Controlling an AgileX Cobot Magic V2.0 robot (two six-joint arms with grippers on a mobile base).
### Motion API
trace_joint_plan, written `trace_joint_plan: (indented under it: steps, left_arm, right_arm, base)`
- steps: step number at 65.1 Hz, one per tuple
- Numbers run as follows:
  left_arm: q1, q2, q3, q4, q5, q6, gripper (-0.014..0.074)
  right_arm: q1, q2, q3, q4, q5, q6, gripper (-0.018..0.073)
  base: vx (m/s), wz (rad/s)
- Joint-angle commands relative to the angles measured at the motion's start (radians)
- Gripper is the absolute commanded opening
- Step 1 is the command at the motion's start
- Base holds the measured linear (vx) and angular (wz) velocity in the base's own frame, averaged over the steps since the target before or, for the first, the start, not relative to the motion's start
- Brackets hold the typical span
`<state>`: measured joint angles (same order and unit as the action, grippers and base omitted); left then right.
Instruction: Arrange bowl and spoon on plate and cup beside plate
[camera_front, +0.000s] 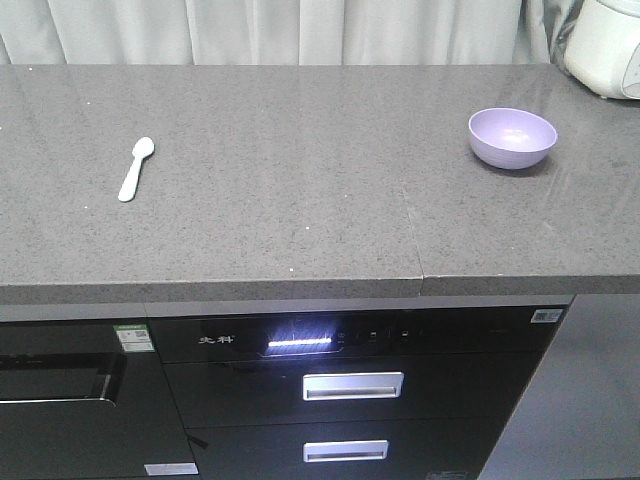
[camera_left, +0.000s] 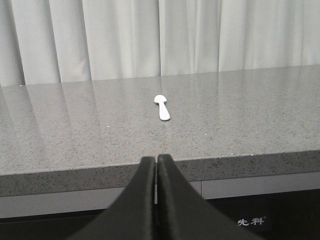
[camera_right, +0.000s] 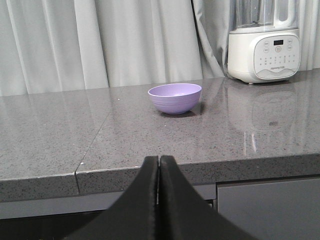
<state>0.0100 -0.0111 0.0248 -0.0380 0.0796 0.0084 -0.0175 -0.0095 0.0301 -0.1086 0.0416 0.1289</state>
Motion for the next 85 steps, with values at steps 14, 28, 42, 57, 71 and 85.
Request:
trace_joint_plan:
  steps: [14,28,42,57,71,85]
  left_arm:
    - [0.002,-0.017,0.031,-0.001,-0.068,-0.008,-0.0006]
    - [0.002,-0.017,0.031,-0.001,-0.068,-0.008,-0.0006]
    - [0.002,-0.017,0.031,-0.001,-0.068,-0.008,-0.0006]
    - [0.002,-0.017,0.031,-0.001,-0.068,-0.008,-0.0006]
    - [0.002,-0.017,0.031,-0.001,-0.068,-0.008,-0.0006]
    - [0.002,-0.017,0.031,-0.001,-0.068,-0.008,-0.0006]
  right_arm:
    - [-0.006,-0.014,0.013,-0.010,-0.073,-0.006,-0.0002]
    - [-0.006,-0.014,0.013,-0.010,-0.073,-0.006,-0.0002]
    - [-0.006,-0.014,0.013,-0.010,-0.073,-0.006,-0.0002]
    - [-0.006,-0.014,0.013,-0.010,-0.073,-0.006,-0.0002]
    - [-0.006,-0.014,0.013,-0.010,-0.073,-0.006,-0.0002]
    - [-0.006,-0.014,0.013,-0.010,-0.073,-0.006,-0.0002]
  base:
    - [0.02,-0.01]
    - [0.03,-0.01]
    - [0.03,-0.01]
    - [0.04,-0.02]
    - [0.04,-0.01]
    - [0.04,-0.01]
